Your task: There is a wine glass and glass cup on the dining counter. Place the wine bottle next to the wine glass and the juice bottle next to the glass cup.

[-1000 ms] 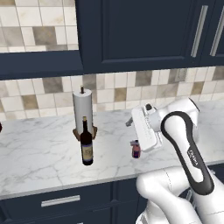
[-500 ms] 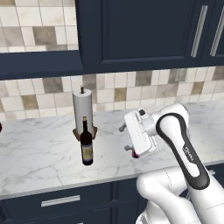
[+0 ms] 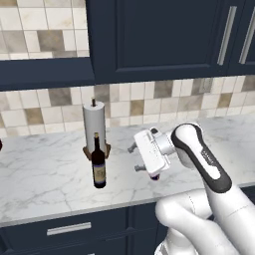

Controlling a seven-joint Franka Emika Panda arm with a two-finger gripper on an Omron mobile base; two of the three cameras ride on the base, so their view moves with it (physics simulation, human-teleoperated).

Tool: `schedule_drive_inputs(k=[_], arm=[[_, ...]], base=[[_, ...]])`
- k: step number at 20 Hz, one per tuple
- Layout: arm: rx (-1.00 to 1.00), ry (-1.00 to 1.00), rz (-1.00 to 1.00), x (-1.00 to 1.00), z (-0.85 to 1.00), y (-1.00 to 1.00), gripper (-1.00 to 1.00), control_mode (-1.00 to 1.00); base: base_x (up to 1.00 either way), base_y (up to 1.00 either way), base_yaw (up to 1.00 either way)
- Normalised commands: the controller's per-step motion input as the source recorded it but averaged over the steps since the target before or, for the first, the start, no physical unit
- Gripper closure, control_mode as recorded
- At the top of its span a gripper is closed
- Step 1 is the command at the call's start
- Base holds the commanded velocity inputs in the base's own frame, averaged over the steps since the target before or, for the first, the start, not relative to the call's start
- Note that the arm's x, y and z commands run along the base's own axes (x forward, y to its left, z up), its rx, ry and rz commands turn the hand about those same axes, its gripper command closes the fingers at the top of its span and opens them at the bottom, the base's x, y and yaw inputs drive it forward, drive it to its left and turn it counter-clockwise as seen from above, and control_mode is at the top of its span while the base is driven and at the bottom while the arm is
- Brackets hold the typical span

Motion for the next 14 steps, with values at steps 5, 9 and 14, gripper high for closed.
schedule_drive_inputs(k=[5, 9, 14], arm=[[0.07, 0.12, 0.01, 0.21, -0.1, 0.28, -1.0, -1.0], [-0.01, 0.08, 0.01, 0.15, -0.05, 0.35, -1.0, -1.0], [-0.02, 0.12, 0.0, 0.1, -0.02, 0.31, -1.0, -1.0]], base=[[0.0, 0.0, 0.0], [0.0, 0.0, 0.0], [0.0, 0.0, 0.0]])
